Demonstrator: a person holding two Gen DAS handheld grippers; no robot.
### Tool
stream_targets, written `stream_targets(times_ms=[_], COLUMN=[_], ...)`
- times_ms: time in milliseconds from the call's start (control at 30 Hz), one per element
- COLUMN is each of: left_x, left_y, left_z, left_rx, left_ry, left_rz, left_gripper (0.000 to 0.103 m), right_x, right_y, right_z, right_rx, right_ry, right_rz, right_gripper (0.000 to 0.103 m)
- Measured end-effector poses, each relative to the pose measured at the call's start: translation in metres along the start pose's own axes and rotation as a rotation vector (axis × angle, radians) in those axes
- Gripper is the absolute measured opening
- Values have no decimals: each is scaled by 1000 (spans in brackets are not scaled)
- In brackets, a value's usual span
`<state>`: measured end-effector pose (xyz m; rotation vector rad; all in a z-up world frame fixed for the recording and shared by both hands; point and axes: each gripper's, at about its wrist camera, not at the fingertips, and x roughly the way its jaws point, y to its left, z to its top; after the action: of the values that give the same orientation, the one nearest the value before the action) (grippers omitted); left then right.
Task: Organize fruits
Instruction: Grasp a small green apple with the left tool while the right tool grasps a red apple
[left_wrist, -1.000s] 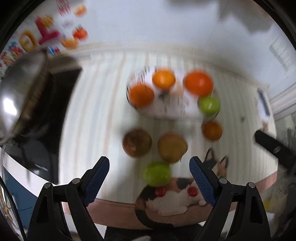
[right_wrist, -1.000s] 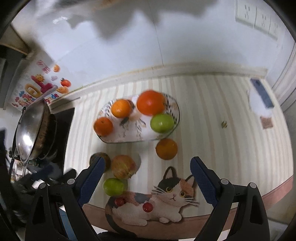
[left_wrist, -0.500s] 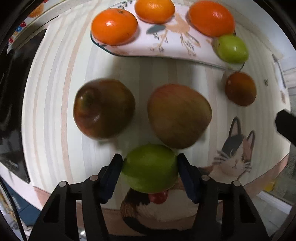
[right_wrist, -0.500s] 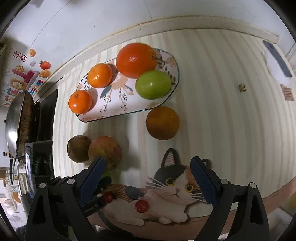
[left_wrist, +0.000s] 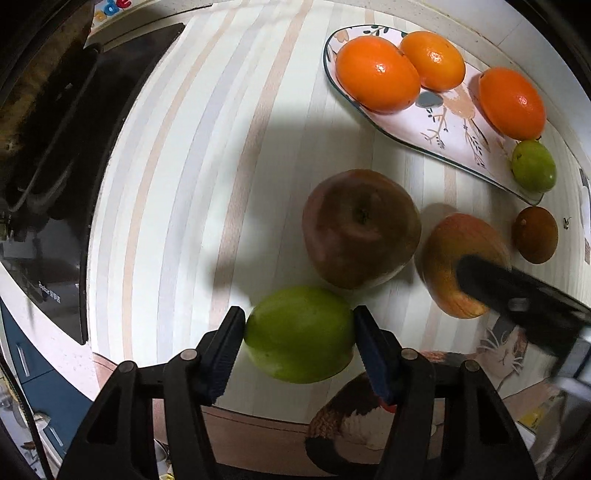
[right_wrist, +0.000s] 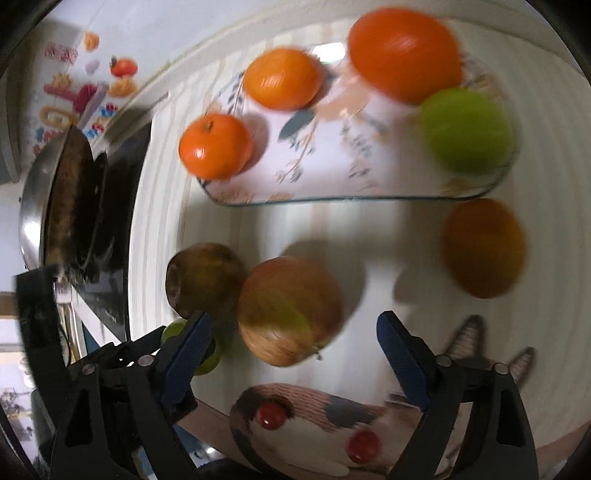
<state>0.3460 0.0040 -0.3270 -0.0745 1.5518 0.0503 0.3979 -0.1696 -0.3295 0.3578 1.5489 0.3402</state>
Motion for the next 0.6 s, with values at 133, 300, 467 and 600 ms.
stream_targets(times_ms=[133, 300, 467, 600], left_x=[1, -4, -31, -40], left_y=[6, -4, -8, -22], left_z=[0, 5, 10, 16], left_rx=[-3, -10, 6, 62], left_ry=[-9, -20, -49, -75], left_rz=[4, 0, -35, -12], left_gripper=[58, 57, 57, 57], right_x=[12, 5, -20, -34], right_y=[3, -1, -13, -15], right_z=[-2, -9, -9, -6], right_rx=[-14, -20, 9, 0], right_ry=[-16, -43, -88, -120], right_rz=[-30, -76, -58, -72], right_gripper=[71, 70, 70, 70])
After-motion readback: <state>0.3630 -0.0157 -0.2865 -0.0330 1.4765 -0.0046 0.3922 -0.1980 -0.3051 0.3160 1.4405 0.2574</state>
